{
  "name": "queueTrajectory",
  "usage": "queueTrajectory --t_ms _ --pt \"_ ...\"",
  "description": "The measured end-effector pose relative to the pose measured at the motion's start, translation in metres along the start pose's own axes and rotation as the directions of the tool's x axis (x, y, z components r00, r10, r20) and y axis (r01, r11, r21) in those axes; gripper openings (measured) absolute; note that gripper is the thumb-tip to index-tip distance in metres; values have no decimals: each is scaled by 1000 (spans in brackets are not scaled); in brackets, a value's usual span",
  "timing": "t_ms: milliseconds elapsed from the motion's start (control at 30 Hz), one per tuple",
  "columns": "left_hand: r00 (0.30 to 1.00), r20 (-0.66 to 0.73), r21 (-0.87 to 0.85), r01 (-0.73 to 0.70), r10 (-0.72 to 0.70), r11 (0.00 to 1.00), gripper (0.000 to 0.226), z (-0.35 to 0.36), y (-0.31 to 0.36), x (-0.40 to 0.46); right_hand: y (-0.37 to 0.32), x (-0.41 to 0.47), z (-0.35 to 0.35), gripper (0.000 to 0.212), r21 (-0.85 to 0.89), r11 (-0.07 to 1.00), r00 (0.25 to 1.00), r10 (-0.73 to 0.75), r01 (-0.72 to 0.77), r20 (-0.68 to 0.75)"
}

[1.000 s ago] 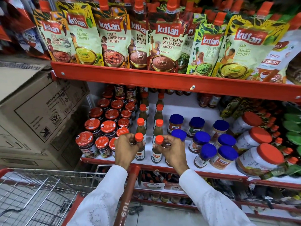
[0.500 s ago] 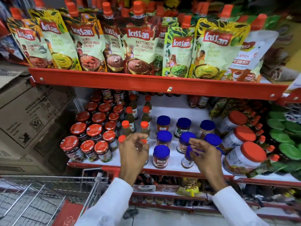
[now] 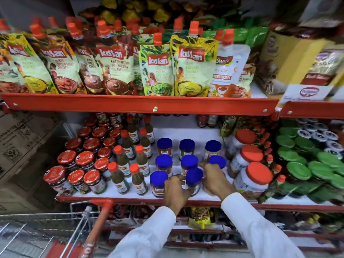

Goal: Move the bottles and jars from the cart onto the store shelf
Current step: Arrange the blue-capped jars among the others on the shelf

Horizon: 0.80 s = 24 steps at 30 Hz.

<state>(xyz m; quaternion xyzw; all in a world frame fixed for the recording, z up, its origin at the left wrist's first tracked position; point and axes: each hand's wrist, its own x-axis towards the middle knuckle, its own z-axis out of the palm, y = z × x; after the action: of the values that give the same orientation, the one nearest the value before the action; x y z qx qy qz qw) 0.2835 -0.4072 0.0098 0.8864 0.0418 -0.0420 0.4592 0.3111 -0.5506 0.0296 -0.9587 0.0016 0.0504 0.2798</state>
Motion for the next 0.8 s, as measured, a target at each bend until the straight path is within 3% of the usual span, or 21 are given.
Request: queueTrajectory --t_ms 133,233,400,567,800 --pt "1000 -14 -72 23 -24 997 27 7 3 -2 -2 2 0 39 -97 994 999 -51 50 -4" --pt "999 -8 -129 40 -41 991 37 7 -1 0 0 -3 1 37 -81 996 999 -46 45 -1" --pt "999 7 -13 -36 36 999 51 2 0 -1 0 -11 8 30 -32 999 999 -1 -1 -44" --pt "999 3 8 -41 41 999 43 -3 0 1 -1 -15 11 27 35 999 998 33 -31 -58" --pt "999 13 18 -30 29 999 48 -2 -1 -3 2 -26 5 25 141 990 996 19 -8 -82"
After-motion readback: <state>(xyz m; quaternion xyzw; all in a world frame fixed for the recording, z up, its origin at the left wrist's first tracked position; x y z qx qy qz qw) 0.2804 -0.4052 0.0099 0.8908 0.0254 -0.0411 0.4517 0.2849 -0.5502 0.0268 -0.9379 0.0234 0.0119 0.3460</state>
